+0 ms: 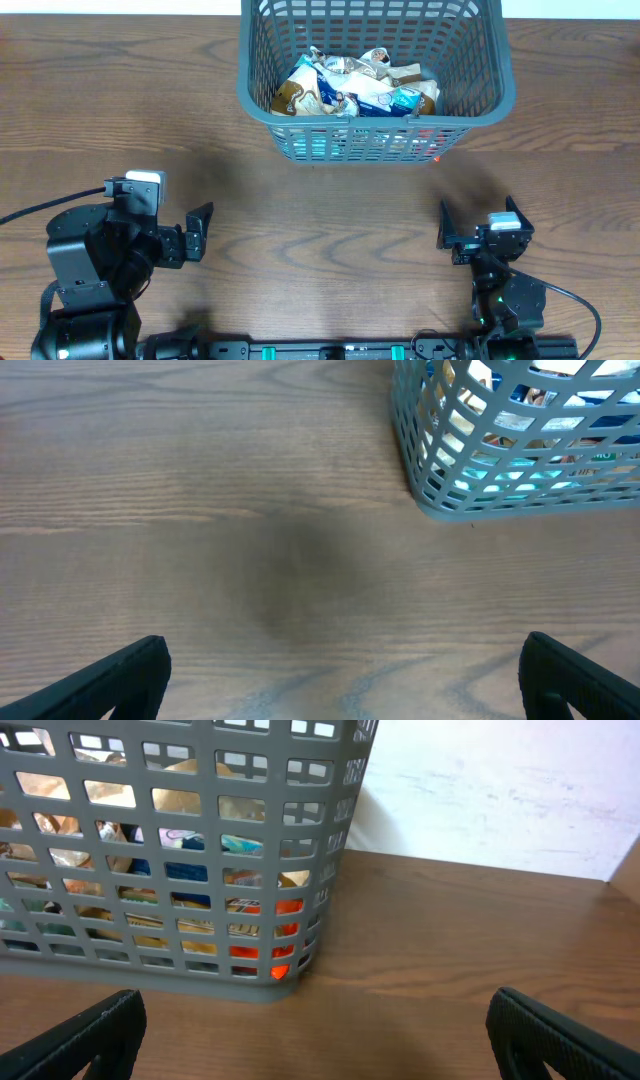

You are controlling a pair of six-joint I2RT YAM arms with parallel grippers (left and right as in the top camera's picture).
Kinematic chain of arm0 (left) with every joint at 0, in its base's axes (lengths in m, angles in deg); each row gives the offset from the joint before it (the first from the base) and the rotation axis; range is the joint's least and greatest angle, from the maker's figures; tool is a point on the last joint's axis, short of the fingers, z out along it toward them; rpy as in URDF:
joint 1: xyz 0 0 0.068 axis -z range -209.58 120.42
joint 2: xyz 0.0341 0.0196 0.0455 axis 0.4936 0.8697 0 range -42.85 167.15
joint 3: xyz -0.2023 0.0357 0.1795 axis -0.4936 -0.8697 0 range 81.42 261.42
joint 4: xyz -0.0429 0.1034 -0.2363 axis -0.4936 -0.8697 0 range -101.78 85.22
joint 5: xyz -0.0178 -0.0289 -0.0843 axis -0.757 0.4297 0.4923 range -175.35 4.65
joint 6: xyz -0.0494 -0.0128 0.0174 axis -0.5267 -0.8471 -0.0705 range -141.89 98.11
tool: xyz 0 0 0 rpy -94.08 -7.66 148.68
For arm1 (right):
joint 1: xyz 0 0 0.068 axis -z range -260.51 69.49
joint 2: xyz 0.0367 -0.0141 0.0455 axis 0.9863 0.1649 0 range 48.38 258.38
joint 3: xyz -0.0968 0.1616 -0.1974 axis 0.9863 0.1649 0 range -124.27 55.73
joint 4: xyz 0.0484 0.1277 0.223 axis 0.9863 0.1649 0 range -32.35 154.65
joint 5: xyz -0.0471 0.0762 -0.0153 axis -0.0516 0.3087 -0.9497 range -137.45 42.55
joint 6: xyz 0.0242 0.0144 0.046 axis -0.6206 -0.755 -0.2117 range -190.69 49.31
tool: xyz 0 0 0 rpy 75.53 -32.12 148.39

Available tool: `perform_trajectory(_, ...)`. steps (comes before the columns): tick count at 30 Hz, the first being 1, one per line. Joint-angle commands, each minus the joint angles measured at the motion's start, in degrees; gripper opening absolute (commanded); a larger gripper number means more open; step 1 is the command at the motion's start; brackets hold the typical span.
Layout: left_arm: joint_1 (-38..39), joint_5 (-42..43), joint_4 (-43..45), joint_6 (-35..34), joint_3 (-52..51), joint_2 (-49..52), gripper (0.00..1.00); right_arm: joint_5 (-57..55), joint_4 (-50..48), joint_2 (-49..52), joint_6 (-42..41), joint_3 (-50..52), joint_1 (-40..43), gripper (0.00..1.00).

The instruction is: Pack container

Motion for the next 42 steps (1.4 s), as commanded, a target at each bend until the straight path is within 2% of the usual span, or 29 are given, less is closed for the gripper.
perform_trajectory(1,-0.3,0.5,0.0,-0.5,0.2,0.0,0.99,-0.4,0.0,-0.5,0.8,0.4,0.5,0.99)
perform_trajectory(8,-0.3,-1.4,-1.6,1.2,0.2,-0.5,0.98,-0.4,0.0,-0.5,0.8,0.4,0.5,0.99)
perform_trajectory(11,0.8,0.7,-3.1,1.2,-1.2,-4.6,0.99,-0.4,0.1,-0.5,0.8,0.4,0.5,0.99)
perform_trajectory(15,3.6,1.2,0.0,1.0,-6.8,-13.0,0.98,-0.4,0.0,-0.5,0.8,0.4,0.5,0.99)
perform_trajectory(20,6.0,1.2,9.9,0.9,-17.7,-23.2,0.99,-0.4,0.0,-0.5,0.8,0.4,0.5,0.99)
perform_trajectory(31,8.2,-1.1,42.6,1.7,-41.4,-36.0,0.99,-0.4,0.0,-0.5,0.8,0.4,0.5,0.99)
perform_trajectory(37,8.8,-3.9,48.6,1.6,-48.1,-37.6,0.99,-0.4,0.0,-0.5,0.8,0.4,0.5,0.99)
perform_trajectory(42,9.9,-6.6,49.3,1.6,-50.8,-37.6,0.99,-0.4,0.0,-0.5,0.8,0.4,0.5,0.99)
